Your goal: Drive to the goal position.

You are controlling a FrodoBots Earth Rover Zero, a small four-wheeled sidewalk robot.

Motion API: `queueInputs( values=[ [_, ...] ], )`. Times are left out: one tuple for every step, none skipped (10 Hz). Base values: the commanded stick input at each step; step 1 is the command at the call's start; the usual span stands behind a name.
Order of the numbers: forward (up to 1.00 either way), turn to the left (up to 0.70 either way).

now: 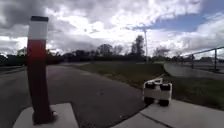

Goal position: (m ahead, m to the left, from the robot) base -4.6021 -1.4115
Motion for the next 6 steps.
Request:
queueInputs(
  values=[
    [0.00,0.00],
    [0.00,0.00],
    [0.00,0.00],
    [0.00,0.00],
    [0.00,0.00],
    [0.00,0.00]
  ],
)
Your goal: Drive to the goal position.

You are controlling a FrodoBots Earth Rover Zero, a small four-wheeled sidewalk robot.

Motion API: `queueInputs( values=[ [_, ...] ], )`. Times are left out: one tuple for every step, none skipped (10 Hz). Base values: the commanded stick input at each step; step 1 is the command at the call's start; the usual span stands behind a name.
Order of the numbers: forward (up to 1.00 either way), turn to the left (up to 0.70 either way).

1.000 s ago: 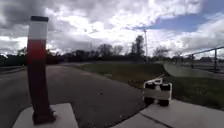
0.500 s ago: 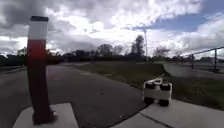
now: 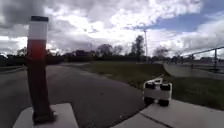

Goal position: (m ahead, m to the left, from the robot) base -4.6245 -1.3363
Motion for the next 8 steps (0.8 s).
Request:
queueInputs(
  values=[
    [0.00,0.00],
    [0.00,0.00],
    [0.01,0.00],
    [0.06,0.00],
    [0.04,0.00],
    [0.02,0.00],
    [0.05,0.00],
    [0.08,0.00]
  ],
)
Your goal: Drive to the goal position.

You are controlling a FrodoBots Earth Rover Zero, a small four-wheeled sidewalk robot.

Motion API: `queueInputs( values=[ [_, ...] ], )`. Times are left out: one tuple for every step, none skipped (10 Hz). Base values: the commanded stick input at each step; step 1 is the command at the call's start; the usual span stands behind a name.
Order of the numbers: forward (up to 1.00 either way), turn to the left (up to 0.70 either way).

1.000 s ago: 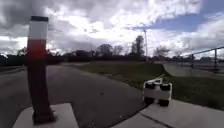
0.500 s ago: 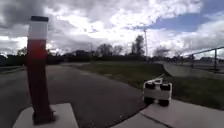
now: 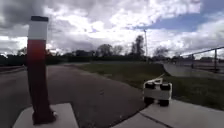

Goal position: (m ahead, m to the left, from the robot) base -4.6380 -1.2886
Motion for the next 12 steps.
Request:
queueInputs(
  values=[
    [0.10,0.00],
    [0.17,0.13],
    [0.23,0.26],
    [0.28,0.37],
    [0.33,0.48],
    [0.37,0.49],
    [0.40,0.48],
    [0.42,0.48],
    [0.45,0.47],
    [0.48,0.47],
    [0.48,0.48],
    [0.48,0.48]
  ],
)
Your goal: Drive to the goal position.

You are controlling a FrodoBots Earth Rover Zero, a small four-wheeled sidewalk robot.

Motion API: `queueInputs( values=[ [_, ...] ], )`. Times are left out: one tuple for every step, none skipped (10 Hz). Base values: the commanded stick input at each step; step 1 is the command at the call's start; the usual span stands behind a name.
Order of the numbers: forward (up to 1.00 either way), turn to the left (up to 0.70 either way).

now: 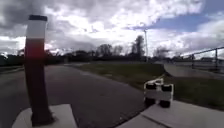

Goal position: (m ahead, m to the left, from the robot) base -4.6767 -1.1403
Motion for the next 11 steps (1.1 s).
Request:
queueInputs(
  values=[
    [0.48,0.48],
    [0.48,0.48],
    [0.48,0.48],
    [0.48,0.48],
    [0.48,0.48],
    [0.48,0.48],
    [0.48,0.48],
    [0.48,0.48],
    [0.48,0.48],
    [0.48,0.48],
    [0.48,0.48]
  ],
)
